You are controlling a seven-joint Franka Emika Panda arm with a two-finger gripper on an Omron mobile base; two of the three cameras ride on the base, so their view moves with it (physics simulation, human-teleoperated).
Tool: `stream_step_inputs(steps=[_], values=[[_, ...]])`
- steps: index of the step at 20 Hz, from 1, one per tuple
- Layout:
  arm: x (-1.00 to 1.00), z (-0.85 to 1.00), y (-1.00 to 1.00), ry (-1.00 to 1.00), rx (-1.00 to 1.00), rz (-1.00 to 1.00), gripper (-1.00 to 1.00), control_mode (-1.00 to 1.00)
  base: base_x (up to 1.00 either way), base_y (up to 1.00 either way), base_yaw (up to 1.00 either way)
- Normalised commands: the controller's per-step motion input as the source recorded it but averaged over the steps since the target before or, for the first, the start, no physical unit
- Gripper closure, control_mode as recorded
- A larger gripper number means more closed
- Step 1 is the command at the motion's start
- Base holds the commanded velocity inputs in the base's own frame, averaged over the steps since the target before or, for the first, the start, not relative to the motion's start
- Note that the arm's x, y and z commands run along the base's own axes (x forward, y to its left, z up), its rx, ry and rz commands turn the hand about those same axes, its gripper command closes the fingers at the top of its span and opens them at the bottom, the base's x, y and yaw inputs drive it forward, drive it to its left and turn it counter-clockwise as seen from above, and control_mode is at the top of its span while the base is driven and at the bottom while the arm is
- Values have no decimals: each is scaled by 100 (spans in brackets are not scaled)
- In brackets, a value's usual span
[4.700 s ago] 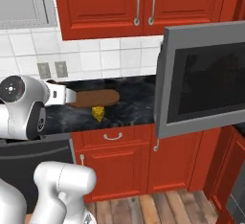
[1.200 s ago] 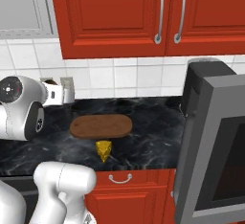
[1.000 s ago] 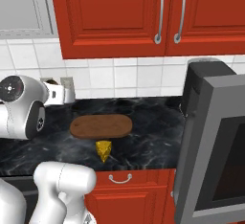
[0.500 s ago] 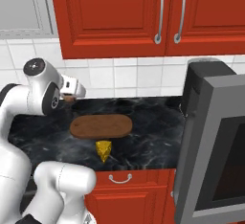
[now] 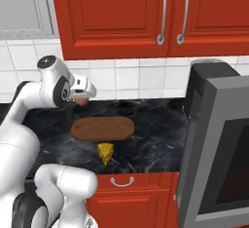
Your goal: Retrieve the reheated potato from the microwave, then place the potato, cheese, and condiment on the cutting board.
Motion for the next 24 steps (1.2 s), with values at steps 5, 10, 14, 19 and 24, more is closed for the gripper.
stream_step_inputs(steps=[5,10,14,19,24], values=[[22,-50,-37,0,-4,0,100,-100,0,0,0],[30,-36,-43,0,3,0,100,-100,0,0,0],[28,-36,-38,5,4,0,100,-100,0,0,0],[39,-40,-29,20,8,0,100,-100,0,0,0],[34,-39,-15,14,8,2,100,-100,0,0,0]])
